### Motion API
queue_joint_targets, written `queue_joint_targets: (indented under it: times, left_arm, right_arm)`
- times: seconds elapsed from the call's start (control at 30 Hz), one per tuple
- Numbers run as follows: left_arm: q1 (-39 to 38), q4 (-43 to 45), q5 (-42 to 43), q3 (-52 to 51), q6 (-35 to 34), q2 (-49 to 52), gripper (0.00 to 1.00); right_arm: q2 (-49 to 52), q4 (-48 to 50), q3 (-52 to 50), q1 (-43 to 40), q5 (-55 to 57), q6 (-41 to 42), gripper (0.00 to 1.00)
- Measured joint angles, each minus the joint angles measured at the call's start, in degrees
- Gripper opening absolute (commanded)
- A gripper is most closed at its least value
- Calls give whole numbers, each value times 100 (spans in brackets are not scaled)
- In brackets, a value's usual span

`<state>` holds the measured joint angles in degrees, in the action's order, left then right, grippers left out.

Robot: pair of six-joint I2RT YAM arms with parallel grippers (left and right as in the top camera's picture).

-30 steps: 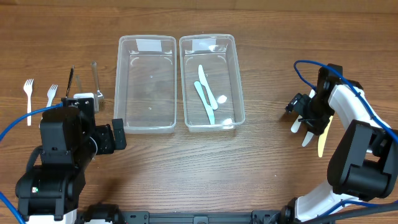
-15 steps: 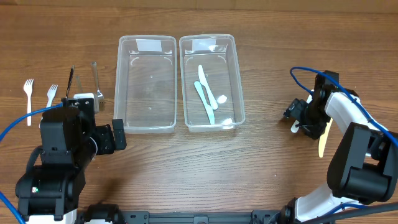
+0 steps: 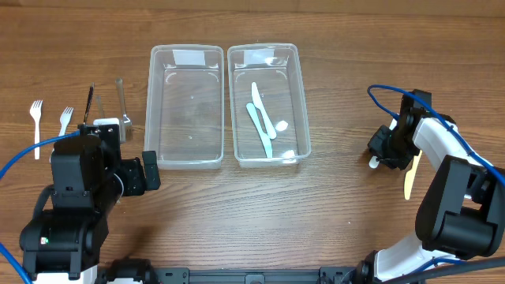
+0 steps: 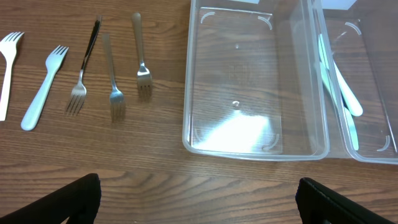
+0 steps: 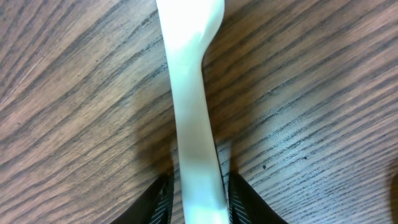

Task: Pack container
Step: 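Move the right gripper back and grasp another white knife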

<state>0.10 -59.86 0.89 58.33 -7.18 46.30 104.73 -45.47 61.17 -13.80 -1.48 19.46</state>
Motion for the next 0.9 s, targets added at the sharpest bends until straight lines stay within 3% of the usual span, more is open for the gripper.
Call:
queue_joint_targets:
  times: [0.23,0.53,0.77,0.9]
  left_arm:
    - [0,0,2,0,0,0,100]
    - [0,2,0,0,0,0,100]
    - [0,0,0,0,0,0,100]
    - [0,2,2,2,0,0,100]
  right_arm:
    - [0,42,-2,0,-44,0,24]
    - [0,103,-7,0,-122,-2,4]
    - [13,-13,70,20,-127,-4,4]
    - [33,-723,658,463,-33,-72,4]
